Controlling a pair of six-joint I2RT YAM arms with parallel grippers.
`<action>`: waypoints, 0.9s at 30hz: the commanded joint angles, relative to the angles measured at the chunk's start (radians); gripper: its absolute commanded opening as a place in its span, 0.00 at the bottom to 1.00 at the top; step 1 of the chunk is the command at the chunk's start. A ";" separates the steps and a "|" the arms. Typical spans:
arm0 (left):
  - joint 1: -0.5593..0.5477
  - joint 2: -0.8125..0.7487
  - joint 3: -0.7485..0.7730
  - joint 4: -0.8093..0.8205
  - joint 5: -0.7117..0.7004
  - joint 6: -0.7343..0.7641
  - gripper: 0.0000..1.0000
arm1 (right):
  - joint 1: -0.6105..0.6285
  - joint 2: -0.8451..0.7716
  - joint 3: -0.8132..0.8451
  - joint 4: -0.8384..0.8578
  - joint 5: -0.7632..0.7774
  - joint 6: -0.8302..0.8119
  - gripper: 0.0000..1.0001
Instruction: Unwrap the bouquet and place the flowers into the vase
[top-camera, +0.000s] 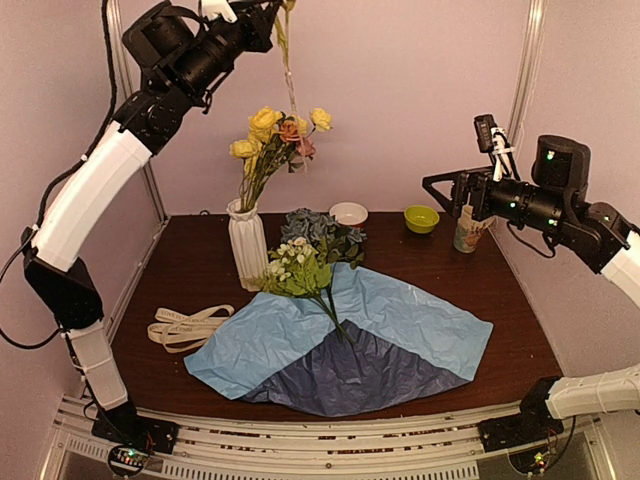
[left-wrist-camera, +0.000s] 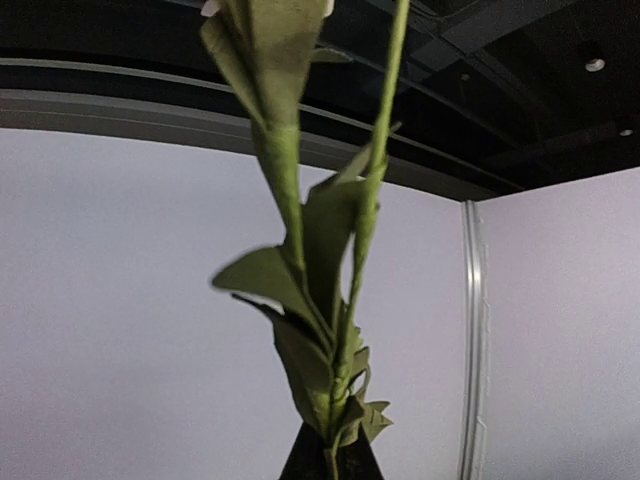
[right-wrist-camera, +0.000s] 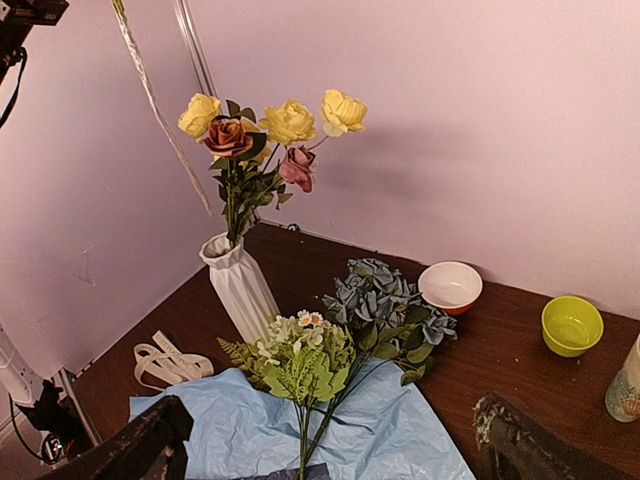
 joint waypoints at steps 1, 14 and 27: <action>0.067 0.023 0.118 0.072 -0.087 0.113 0.00 | 0.001 -0.015 -0.028 0.053 0.057 0.051 1.00; 0.287 -0.007 0.189 0.100 -0.125 0.202 0.00 | 0.002 0.016 -0.048 0.051 0.050 0.058 1.00; 0.344 -0.178 -0.147 0.055 0.034 0.041 0.00 | 0.001 0.181 0.069 0.042 -0.025 0.159 1.00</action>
